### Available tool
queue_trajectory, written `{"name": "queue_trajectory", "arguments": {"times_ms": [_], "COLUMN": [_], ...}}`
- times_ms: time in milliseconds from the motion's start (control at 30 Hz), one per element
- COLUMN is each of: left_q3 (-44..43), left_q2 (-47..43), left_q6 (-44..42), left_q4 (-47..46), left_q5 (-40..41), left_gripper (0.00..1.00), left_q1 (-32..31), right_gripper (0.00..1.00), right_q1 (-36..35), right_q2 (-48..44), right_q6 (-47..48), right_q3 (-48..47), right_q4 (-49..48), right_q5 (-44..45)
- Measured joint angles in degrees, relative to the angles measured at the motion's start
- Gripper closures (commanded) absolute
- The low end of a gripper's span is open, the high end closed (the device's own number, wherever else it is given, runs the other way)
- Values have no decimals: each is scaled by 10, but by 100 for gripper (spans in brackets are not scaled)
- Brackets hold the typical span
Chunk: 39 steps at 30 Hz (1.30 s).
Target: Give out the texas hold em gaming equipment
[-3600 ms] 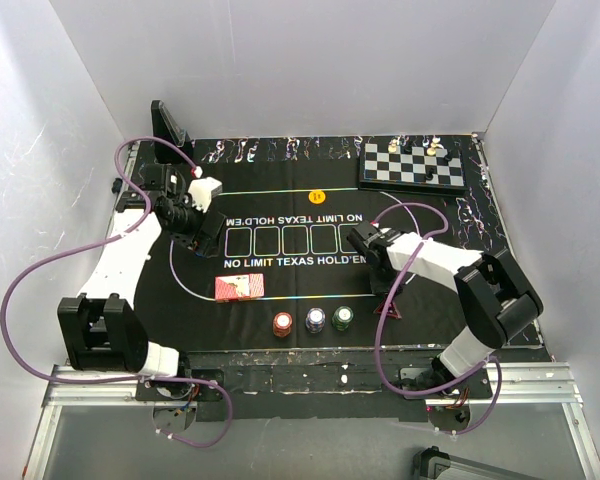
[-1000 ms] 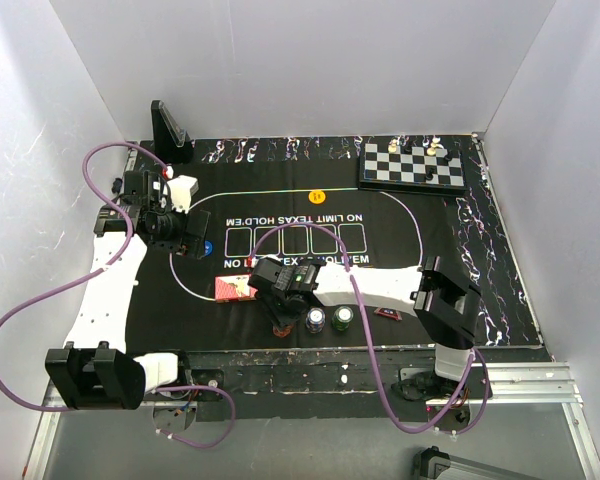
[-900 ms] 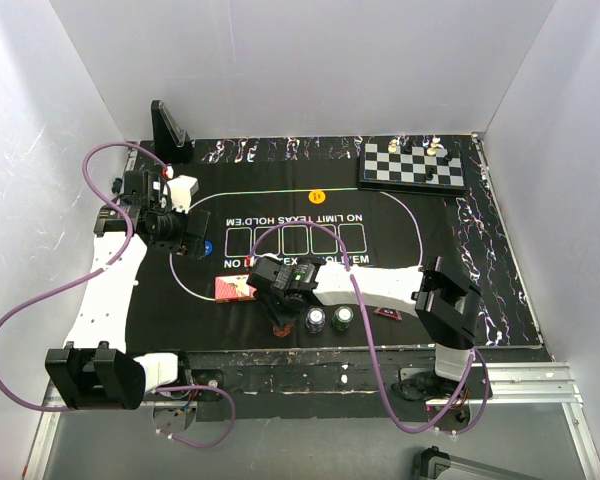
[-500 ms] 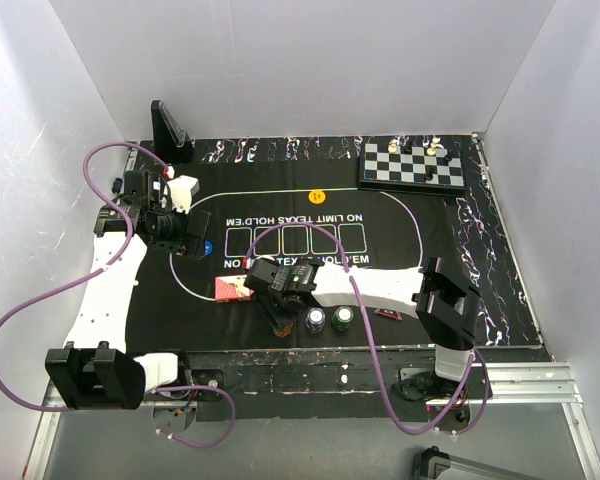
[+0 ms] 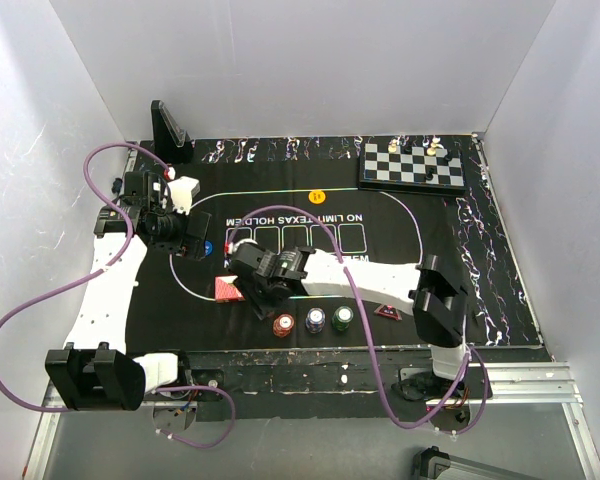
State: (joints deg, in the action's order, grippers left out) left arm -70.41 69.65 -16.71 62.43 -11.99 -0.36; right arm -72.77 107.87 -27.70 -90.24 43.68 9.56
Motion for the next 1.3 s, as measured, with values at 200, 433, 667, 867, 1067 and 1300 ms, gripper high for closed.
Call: {"name": "queue_trajectory", "arguments": {"times_ms": [200,433,667,867,1067,1300], "left_q3": [5,6,5,6,24,37], "left_q2": [-2,-11,-4,8,12,22], "left_q6": [-3,5,22,23,17,12], "left_q4": [-1,-2,-14,-29,-51,-63], "left_q5": [-1,-24,-70,-101,-125,-148], "left_gripper": [0,0,0,0,0,0], "left_q1": [3,49,107,108,111,118], "right_gripper": [65,67,67,67,67,67], "right_q1": [0,41,134,158,152,151], "right_q2": [33,117,270,349,382,421], "right_q6": [11,35,52,49,35,18], "right_q3": [-65,-155,-385,-468,-473,-502], "right_q4": [13,34,44,38,10,-19], "right_q5": [9,-4,-34,-64,-97,-103]}}
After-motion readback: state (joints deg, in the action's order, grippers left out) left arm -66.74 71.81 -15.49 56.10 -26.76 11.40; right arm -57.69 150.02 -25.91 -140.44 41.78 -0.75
